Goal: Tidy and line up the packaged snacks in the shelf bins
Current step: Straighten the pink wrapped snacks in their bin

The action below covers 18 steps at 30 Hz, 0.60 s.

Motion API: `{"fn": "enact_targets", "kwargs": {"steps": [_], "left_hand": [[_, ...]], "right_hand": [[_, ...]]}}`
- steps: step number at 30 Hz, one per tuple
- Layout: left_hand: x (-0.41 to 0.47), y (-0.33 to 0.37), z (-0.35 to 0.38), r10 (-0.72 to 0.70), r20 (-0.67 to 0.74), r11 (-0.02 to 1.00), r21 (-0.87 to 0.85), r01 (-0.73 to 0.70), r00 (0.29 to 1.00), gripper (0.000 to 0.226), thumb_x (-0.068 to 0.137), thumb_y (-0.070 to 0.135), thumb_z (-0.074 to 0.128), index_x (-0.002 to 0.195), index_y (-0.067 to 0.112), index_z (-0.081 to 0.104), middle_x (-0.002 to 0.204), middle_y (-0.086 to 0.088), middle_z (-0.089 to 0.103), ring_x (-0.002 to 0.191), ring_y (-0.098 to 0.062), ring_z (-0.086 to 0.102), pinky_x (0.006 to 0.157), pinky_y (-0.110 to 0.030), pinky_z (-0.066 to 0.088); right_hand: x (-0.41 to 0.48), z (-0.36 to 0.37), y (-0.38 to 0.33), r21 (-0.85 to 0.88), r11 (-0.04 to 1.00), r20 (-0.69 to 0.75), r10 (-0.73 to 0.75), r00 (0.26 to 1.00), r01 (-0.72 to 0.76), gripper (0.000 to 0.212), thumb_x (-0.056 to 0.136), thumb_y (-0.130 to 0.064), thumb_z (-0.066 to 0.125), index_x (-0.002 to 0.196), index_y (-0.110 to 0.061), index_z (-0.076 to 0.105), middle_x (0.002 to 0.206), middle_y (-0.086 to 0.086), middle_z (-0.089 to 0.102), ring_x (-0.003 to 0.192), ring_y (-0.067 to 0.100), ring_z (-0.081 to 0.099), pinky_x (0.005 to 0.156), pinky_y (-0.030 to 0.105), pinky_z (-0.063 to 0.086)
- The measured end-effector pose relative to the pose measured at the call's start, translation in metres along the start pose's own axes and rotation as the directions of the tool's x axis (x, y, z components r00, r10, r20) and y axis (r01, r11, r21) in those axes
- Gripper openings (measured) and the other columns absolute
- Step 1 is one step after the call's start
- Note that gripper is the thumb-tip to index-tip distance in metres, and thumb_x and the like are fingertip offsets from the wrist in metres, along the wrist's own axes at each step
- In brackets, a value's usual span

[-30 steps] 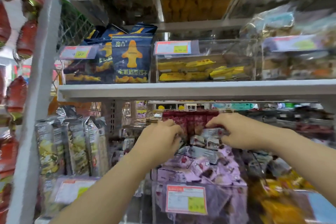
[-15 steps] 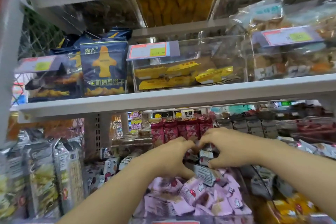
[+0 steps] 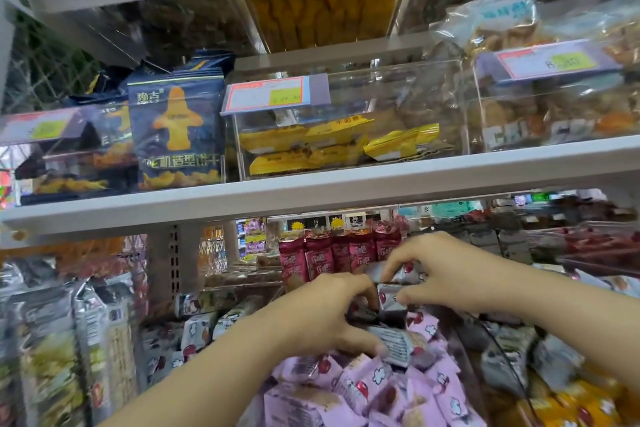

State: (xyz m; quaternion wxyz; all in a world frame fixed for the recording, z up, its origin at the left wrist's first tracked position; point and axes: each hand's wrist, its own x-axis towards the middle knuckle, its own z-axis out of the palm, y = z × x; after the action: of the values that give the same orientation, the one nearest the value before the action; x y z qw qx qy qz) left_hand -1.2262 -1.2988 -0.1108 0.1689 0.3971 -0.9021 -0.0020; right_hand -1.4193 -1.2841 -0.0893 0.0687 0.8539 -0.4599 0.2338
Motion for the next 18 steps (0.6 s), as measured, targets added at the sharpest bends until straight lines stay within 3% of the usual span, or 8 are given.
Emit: {"fn": "enact_targets", "kwargs": {"steps": [3,6,11,15,18], "left_hand": [[-0.004,0.000,0.000,0.043,0.007,0.999,-0.011,-0.043,0.999,0.035,0.082,0.043,0.069,0.113,0.031,0.056,0.118,0.008,0.050,0.097,-0.003,0.049,0.080,-0.013,0.038],[-0.007,0.003,-0.002,0.051,0.123,0.998,-0.038,-0.047,0.991,0.045,0.086,0.045,0.063,0.129,0.042,0.051,0.135,0.007,0.040,0.123,-0.007,0.036,0.095,-0.019,0.030],[-0.002,0.014,-0.002,0.048,0.195,0.998,0.034,-0.056,0.980,0.048,0.085,0.042,0.065,0.131,0.039,0.052,0.132,-0.003,0.037,0.124,-0.015,0.031,0.094,-0.022,0.030],[-0.002,0.012,-0.001,0.071,0.162,0.997,0.028,-0.076,0.984,0.043,0.084,0.039,0.068,0.125,0.037,0.056,0.133,0.003,0.036,0.124,-0.009,0.030,0.094,-0.016,0.026],[-0.003,0.007,0.000,0.080,0.064,0.997,0.003,-0.080,0.995,0.035,0.080,0.037,0.072,0.111,0.035,0.056,0.125,0.007,0.039,0.111,-0.008,0.039,0.090,-0.017,0.031]], "right_hand": [[-0.002,0.002,0.002,-0.005,1.000,-0.036,0.017,0.999,-0.017,0.016,0.087,-0.026,0.065,0.096,-0.039,0.065,0.096,-0.021,0.057,0.095,0.005,0.056,0.088,0.025,0.045],[-0.006,0.006,0.002,-0.048,0.998,-0.057,0.029,0.998,-0.032,0.019,0.090,-0.027,0.060,0.105,-0.038,0.063,0.107,-0.017,0.045,0.106,0.006,0.047,0.092,0.024,0.039],[-0.007,0.009,-0.004,-0.108,0.994,0.020,0.033,0.999,-0.030,0.041,0.081,-0.040,0.068,0.120,-0.045,0.055,0.125,-0.012,0.040,0.117,0.008,0.043,0.099,0.027,0.040],[-0.005,0.007,-0.005,-0.128,0.991,0.055,0.033,0.998,-0.026,0.041,0.079,-0.034,0.069,0.119,-0.041,0.059,0.118,-0.010,0.047,0.111,0.010,0.047,0.095,0.032,0.044],[-0.006,0.007,-0.005,-0.144,0.989,0.031,0.034,0.999,-0.029,0.040,0.078,-0.036,0.068,0.117,-0.041,0.059,0.114,-0.010,0.048,0.107,0.012,0.049,0.092,0.035,0.046]]}}
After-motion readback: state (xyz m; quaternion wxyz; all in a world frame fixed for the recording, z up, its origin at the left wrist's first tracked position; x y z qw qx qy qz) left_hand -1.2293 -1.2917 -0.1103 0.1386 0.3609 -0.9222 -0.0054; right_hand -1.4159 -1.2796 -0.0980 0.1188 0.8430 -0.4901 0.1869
